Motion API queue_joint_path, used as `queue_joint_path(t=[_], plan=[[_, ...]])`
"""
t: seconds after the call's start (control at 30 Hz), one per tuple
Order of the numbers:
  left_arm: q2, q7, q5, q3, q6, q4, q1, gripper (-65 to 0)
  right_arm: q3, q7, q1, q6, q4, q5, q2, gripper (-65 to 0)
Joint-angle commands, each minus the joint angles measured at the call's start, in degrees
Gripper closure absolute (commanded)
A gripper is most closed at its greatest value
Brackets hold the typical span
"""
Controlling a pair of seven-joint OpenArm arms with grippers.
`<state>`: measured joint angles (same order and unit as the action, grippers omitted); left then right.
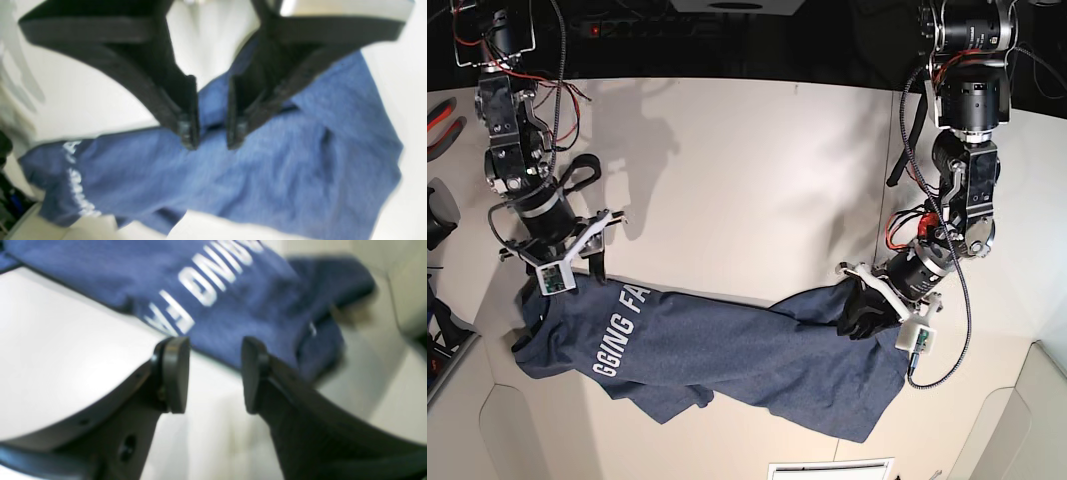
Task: Layout the t-shirt on the table in an organized manner, then fold the t-shirt properly
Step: 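Lower both grippers onto the blue t-shirt and grasp its edges, then lift the shirt with both grippers and pull the edges apart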
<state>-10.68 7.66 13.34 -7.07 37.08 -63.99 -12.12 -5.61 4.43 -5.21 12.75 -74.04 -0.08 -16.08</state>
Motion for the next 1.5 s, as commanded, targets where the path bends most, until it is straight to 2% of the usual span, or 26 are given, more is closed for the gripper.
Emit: queue_joint_path(t=[0.0,0.07,0.13,0.23,0.33,0.43,0.63,0.67,0.77,0.87,0.9,1.03,1.13,1.27,1.47], plan=[[-0.61,-1.4,1.03,-0.11,-1.18,0.66,-1.95,-20.3,-0.66,-1.55,-2.4,-0.07,-0.59,-0.31,0.11,-25.7],[-0.68,-1.4,1.2,-0.11,-4.61,3.74,-2.95,-20.3,-2.38,-1.55,-5.09,-0.04,-0.02,-0.66,1.25,-25.7],[-0.72,-1.4,1.16,-0.11,-6.51,6.23,-4.02,-20.3,-3.54,-1.55,-8.15,-0.07,1.11,-1.42,2.67,-25.7],[-0.98,-1.4,0.63,-0.11,-6.69,9.44,-5.9,-21.2,-3.96,-1.55,-12.85,-0.09,4.61,-3.1,5.33,-25.7],[-1.11,-1.42,-1.25,-0.11,-6.71,12.66,-7.89,-27.0,-3.96,-1.55,-17.22,-0.09,10.82,-4.04,7.93,-25.7],[-1.07,-1.44,-1.77,0.0,-8.24,15.74,-9.03,-27.2,-3.96,-1.57,-20.2,-0.09,17.99,-4.04,9.81,-25.7],[-1.07,-1.81,-3.56,0.0,-10.19,19.71,-9.46,-27.1,-3.96,-4.02,-20.61,-0.13,25.55,-4.04,10.69,-25.7],[-1.07,-1.49,-4.04,0.0,-11.37,19.93,-9.44,-26.8,-3.96,-4.39,-20.61,-0.13,26.32,-4.07,10.69,-25.7],[-1.14,1.03,-4.02,0.0,-15.82,19.93,-9.44,-18.5,-3.96,-4.42,-20.61,-1.81,27.78,-4.07,10.67,-25.6],[-1.73,1.36,-4.0,0.0,-16.11,19.91,-9.46,-1.8,-3.93,-4.42,-20.61,-4.02,28.3,-5.27,10.49,-25.6],[-2.05,1.11,-4.0,0.0,-16.22,19.89,-9.49,0.0,-3.93,-4.42,-20.61,-4.13,28.3,-6.08,10.38,-25.6],[-3.85,-1.07,-3.26,0.0,-18.51,19.69,-9.49,0.0,-3.91,-4.42,-20.59,-4.15,28.3,-7.26,9.94,-25.6],[-5.29,-1.73,-0.55,-0.02,-18.49,19.69,-9.49,0.0,-3.89,-4.42,-20.59,-4.2,28.3,-7.23,9.38,-25.6],[-6.73,-2.78,2.93,-0.42,-18.47,19.69,-9.49,0.0,-3.89,-4.39,-20.59,-5.84,28.3,-7.26,9.11,-25.6],[-6.97,-1.7,9.46,-5.73,-18.45,19.69,-9.46,0.0,-3.89,-4.44,-19.65,-6.54,28.3,-8.15,9.11,-25.6]])
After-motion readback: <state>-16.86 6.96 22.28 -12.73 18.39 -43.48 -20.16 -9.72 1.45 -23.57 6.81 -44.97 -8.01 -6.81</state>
